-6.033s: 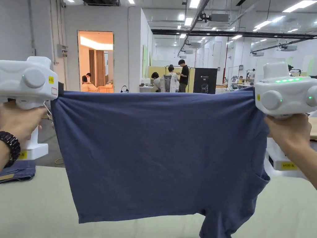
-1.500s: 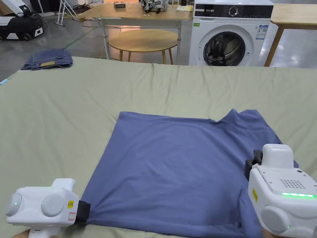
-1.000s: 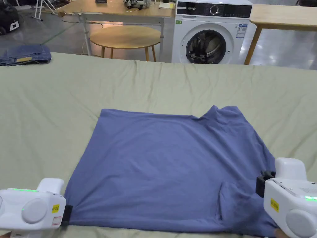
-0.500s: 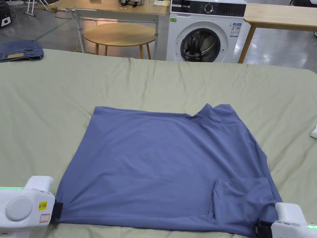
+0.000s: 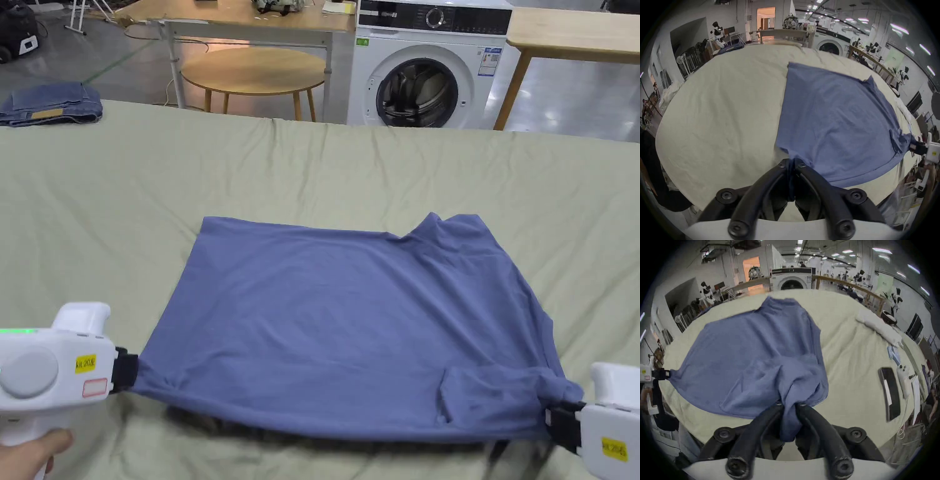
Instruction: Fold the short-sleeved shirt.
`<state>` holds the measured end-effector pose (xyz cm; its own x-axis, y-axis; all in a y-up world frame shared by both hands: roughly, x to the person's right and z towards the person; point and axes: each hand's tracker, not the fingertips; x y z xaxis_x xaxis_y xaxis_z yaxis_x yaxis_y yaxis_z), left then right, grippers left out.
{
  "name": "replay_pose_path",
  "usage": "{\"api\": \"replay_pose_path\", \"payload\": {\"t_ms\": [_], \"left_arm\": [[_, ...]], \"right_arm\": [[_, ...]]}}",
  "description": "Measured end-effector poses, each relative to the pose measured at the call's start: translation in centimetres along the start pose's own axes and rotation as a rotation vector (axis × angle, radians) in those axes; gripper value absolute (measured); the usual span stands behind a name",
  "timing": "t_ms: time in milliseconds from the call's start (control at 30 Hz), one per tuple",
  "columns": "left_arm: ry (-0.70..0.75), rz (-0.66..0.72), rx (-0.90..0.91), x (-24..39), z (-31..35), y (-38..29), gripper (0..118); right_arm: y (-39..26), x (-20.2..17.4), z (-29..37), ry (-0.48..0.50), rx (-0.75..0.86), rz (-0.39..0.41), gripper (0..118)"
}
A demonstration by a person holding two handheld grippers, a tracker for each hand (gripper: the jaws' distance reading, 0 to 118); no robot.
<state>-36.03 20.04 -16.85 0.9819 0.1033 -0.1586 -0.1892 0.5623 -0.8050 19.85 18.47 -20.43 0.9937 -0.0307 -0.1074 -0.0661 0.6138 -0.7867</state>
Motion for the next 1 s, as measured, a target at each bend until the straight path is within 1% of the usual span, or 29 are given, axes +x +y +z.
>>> {"api": "replay_pose_path", "payload": {"t_ms": [167, 233, 300, 433, 533, 667, 833, 933, 1000], "left_arm": [[-0.015, 0.010, 0.084, -0.2, -0.4, 4.3, 0], [-0.012, 0.009, 0.081, -0.2, -1.2, 6.3, 0], [-0.019, 0.010, 0.107, -0.3, -2.2, 8.1, 0], [-0.019, 0.022, 0.098, -0.2, -5.2, 11.7, 0], [-0.022, 0.019, 0.080, 0.0, -7.6, 13.8, 0], [-0.011, 0.028, 0.012, 0.4, -11.0, 15.2, 0], [0.006, 0.027, -0.046, 0.7, -14.3, 15.5, 0], [0.013, 0.027, -0.067, 0.8, -15.4, 15.6, 0], [0.020, 0.027, -0.068, 0.8, -15.7, 15.7, 1]], "right_arm": [[4.1, 0.2, -0.6, 0.000, 0.069, -0.024, 7], [5.9, 0.0, -1.4, -0.003, 0.075, -0.018, 7], [7.6, -0.3, -2.3, -0.005, 0.086, -0.030, 7], [11.1, -0.6, -5.4, -0.021, 0.074, -0.037, 7], [13.3, -0.6, -8.3, -0.028, 0.037, -0.041, 7], [15.5, 0.0, -12.7, -0.029, -0.016, -0.048, 7], [15.9, -0.3, -15.2, -0.035, -0.084, -0.039, 8], [15.9, -0.5, -16.6, -0.049, -0.105, -0.013, 11], [15.9, -0.5, -17.2, -0.056, -0.104, -0.009, 17]]}}
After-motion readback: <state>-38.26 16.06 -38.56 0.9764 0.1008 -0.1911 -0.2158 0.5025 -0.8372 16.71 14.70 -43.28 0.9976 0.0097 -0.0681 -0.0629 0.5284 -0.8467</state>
